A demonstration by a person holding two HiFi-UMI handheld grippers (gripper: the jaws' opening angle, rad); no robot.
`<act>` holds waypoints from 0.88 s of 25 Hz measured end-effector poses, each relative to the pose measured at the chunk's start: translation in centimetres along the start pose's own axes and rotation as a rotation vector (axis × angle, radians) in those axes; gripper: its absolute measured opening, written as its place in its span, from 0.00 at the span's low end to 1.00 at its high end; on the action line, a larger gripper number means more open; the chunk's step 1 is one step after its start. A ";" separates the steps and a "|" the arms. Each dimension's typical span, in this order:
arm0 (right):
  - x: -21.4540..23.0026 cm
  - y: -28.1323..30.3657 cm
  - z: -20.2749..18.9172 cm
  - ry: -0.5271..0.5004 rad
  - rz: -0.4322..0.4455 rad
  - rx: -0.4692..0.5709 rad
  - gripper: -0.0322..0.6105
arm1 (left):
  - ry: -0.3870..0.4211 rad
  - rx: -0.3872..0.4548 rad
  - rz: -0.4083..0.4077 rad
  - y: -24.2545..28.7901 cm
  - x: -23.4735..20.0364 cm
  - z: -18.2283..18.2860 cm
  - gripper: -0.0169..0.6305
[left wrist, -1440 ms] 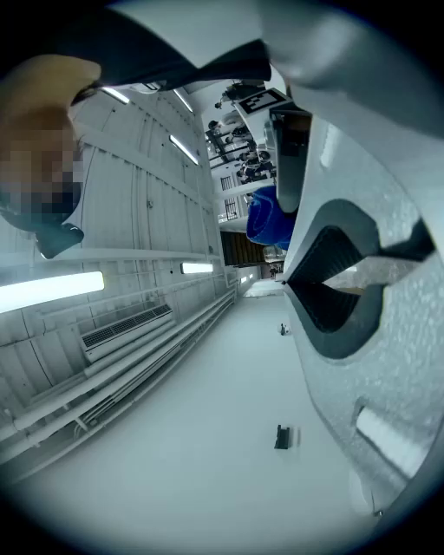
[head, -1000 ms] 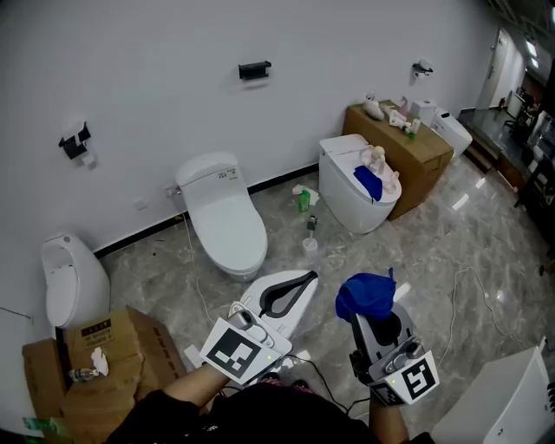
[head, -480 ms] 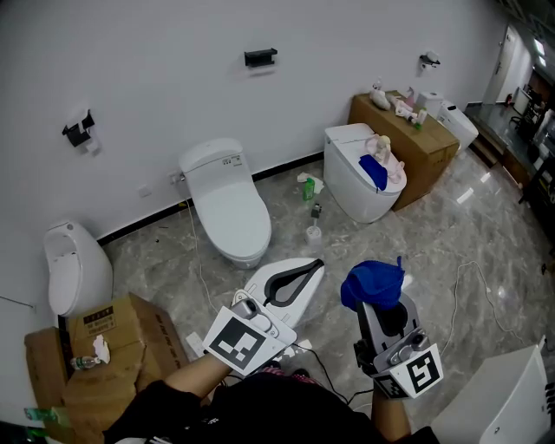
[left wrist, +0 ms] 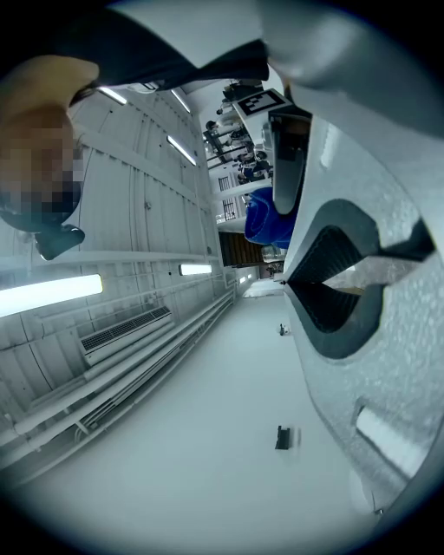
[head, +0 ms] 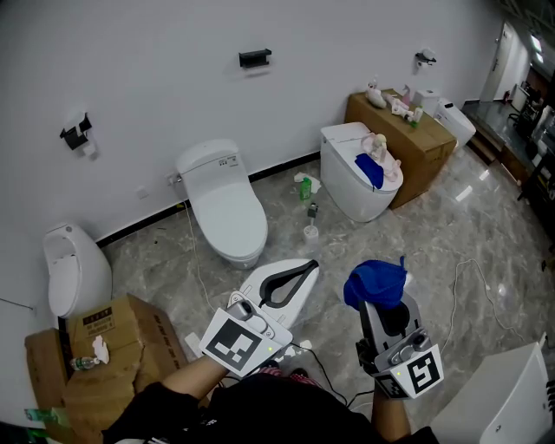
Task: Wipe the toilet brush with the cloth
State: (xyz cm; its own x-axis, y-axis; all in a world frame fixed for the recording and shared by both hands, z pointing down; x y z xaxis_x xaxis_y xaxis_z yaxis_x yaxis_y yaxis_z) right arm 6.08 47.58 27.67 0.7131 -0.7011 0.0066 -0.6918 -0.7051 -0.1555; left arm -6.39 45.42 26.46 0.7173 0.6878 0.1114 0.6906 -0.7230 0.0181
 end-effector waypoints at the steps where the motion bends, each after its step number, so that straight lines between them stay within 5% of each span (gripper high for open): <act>1: 0.3 -0.2 0.1 0.003 -0.009 0.002 0.17 | 0.002 -0.001 0.001 0.1 0.0 0.1 0.02; 22: 3.2 -4.1 -0.4 0.023 0.015 0.023 0.17 | 0.025 -0.019 0.021 2.8 4.0 -0.5 0.02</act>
State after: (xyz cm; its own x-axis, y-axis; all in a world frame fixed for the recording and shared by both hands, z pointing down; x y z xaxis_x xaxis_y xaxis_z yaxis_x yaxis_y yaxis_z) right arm 11.18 48.16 28.72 0.6996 -0.7140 0.0267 -0.6994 -0.6920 -0.1787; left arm -1.66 46.13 27.49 0.7289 0.6709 0.1366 0.6734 -0.7385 0.0342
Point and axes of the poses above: the fingertips, and each gripper's own axes: y forward along the fingers, x to its right, z out of its top, the point moved 3 cm from there along -y, backward along the fingers, and after that the axes turned 9 degrees about -x, right-handed, at the moved point
